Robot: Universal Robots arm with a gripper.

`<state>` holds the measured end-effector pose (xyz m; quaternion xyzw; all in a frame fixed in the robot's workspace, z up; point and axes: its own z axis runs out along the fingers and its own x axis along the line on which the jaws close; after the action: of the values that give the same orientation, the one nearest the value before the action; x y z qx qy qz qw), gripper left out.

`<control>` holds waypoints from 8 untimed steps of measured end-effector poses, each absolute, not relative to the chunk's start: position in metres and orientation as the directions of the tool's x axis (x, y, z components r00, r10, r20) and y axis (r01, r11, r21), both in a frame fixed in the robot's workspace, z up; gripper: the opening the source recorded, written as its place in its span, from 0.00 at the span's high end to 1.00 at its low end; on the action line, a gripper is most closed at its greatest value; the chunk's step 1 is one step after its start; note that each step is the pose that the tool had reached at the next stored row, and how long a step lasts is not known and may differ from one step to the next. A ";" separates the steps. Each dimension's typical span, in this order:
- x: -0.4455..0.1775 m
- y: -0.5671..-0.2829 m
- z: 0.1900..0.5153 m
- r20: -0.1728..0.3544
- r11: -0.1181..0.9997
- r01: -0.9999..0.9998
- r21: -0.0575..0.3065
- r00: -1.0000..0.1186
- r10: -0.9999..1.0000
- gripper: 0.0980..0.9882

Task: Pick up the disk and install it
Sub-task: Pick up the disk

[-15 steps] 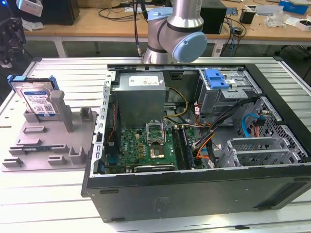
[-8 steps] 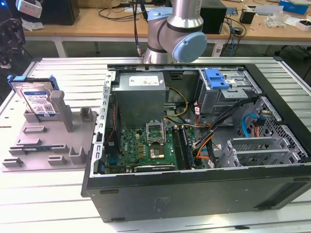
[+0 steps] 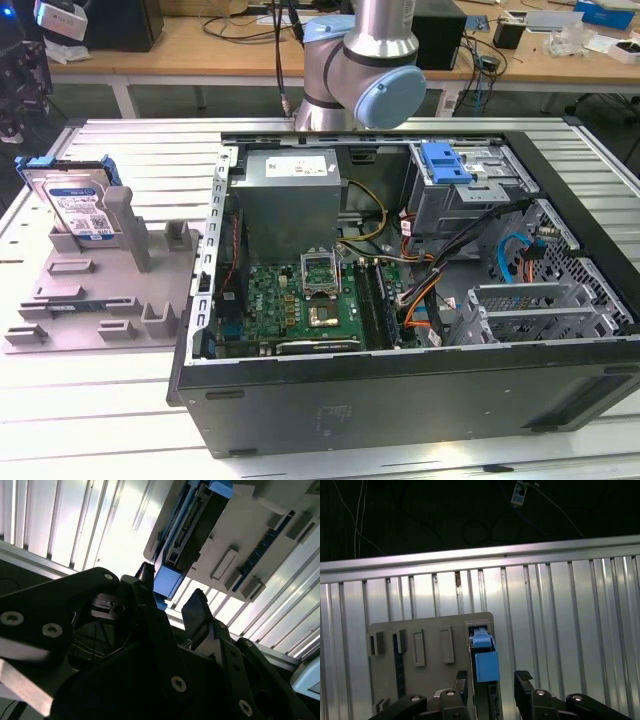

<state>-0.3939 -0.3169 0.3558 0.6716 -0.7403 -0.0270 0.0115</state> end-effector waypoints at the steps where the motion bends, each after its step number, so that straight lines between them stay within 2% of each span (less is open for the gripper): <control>1: -0.394 -0.317 0.356 -0.019 0.096 -0.994 0.055 -0.098 -0.995 0.55; 8: -0.394 -0.317 0.355 -0.019 0.059 -0.997 0.055 -0.060 -0.998 0.55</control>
<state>-0.3939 -0.3167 0.3554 0.6853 -0.7276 -0.0267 0.0120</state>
